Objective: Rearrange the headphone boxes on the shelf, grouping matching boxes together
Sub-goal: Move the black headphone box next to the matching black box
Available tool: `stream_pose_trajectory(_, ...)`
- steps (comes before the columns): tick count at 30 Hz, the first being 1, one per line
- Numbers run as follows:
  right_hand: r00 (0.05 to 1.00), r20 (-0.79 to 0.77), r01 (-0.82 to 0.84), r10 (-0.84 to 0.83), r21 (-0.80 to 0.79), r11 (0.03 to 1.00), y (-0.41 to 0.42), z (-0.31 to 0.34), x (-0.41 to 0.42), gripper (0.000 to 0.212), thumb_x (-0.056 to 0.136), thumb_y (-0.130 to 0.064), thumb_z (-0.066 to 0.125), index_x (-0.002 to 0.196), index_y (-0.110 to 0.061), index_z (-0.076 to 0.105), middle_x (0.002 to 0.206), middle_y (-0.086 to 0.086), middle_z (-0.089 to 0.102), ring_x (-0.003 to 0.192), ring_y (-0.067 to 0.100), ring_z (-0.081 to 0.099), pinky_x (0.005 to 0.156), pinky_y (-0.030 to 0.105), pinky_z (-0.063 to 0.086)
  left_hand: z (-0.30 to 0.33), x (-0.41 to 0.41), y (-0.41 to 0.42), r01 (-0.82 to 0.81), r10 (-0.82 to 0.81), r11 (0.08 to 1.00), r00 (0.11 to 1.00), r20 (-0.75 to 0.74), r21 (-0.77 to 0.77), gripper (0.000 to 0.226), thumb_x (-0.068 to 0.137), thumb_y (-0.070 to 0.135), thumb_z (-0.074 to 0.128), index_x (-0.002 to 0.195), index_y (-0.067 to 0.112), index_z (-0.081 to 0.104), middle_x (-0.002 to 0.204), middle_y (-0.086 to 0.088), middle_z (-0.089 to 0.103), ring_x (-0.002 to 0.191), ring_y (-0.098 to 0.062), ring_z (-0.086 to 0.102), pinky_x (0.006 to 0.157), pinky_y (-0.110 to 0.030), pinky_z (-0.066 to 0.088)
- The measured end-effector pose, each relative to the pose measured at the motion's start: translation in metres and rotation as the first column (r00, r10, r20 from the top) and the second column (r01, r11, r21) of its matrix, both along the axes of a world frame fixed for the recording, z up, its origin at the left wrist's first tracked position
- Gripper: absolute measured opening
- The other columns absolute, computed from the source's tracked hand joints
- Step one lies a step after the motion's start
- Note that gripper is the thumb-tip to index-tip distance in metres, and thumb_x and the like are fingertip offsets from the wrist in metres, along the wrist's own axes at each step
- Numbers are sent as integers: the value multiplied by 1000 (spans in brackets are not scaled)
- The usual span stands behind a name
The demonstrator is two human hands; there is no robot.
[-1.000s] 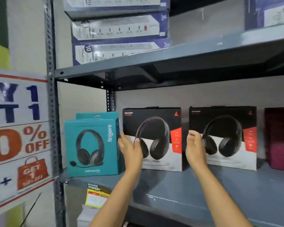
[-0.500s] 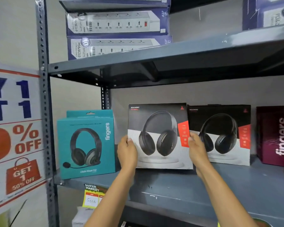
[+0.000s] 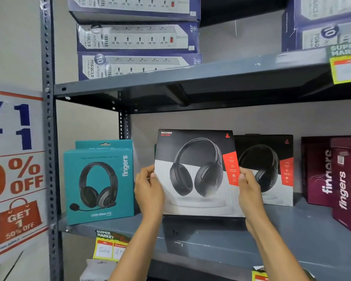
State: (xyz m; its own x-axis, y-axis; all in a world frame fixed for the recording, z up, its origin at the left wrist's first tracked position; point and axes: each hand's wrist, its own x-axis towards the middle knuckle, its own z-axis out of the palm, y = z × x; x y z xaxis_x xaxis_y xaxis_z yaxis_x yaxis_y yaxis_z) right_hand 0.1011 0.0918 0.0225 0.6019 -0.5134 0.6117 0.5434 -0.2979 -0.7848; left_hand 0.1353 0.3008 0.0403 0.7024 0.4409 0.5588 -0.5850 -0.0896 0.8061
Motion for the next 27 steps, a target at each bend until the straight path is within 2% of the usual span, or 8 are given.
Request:
stream_pose_trajectory(2, 1000, 9, -4, 4, -1, 1000, -2, 2, -4, 32, 103, -20, 32, 125, -18, 56, 123, 5, 58, 101, 7, 54, 81, 15, 38, 1, -3, -3, 3, -3, 1000, 1000, 9, -10, 26, 96, 5, 42, 108, 14, 63, 116, -7, 63, 101, -22, 57, 85, -31, 43)
stream_pose_trajectory(6, 999, 24, 38, -38, -25, 999, -16, 8, -17, 32, 103, -21, 32, 125, -20, 55, 123, 6, 57, 113, 19, 53, 93, 27, 37, 5, -12, -19, 35, -34, 999, 998, 53, -23, 23, 96, 6, 43, 102, 19, 61, 109, 1, 61, 95, -17, 56, 86, -34, 45)
stream_pose_trajectory(8, 996, 24, 90, -89, -18, 996, -30, 10, -25, 32, 103, -18, 32, 127, -20, 54, 124, 4, 57, 112, 19, 53, 93, 29, 38, 8, -15, -33, 80, -79, 997, 994, 82, -8, 23, 96, 6, 45, 101, 21, 60, 107, 4, 61, 91, -11, 55, 85, -31, 44)
stream_pose_trajectory(11, 985, 49, 166, -167, 14, 986, -56, 12, -39, 33, 101, -11, 33, 125, -17, 54, 119, 0, 59, 106, 17, 53, 88, 27, 37, 8, -19, -63, 166, -166, 986, 980, 113, 7, 25, 92, 0, 46, 99, 18, 62, 103, 3, 64, 92, -13, 58, 82, -25, 43)
stream_pose_trajectory(17, 951, 37, 307, -308, 31, 951, -103, 7, -67, 35, 99, -4, 32, 123, -18, 52, 107, -3, 59, 89, 12, 53, 76, 28, 37, -1, -23, -122, 279, -280, 960, 956, 92, 16, 31, 87, -11, 44, 96, 13, 61, 91, 6, 64, 85, -5, 59, 71, -6, 42)
stream_pose_trajectory(19, 944, 13, 328, -329, 30, 944, -114, 6, -74, 37, 98, -3, 31, 123, -19, 52, 105, -5, 58, 88, 9, 53, 76, 26, 37, -8, -21, -138, 302, -303, 953, 952, 55, 20, 30, 86, -11, 44, 97, 11, 61, 92, 4, 64, 87, -12, 59, 73, -12, 42)
stream_pose_trajectory(23, 930, -40, 366, -365, 42, 929, -133, -5, -84, 39, 98, -1, 29, 123, -20, 52, 112, 1, 58, 97, 18, 52, 79, 28, 36, -23, -23, -165, 343, -343, 939, 939, -19, -8, 30, 87, -11, 44, 95, 13, 61, 95, -1, 65, 92, -20, 60, 81, -26, 43)
stream_pose_trajectory(27, 903, -79, 423, -422, 4, 906, -139, -12, -82, 42, 97, -1, 29, 126, -21, 51, 116, 9, 62, 101, 26, 55, 85, 37, 42, -26, -22, -173, 351, -352, 936, 936, -19, -25, 33, 87, -12, 43, 93, 17, 60, 92, 3, 64, 92, -21, 60, 78, -24, 41)
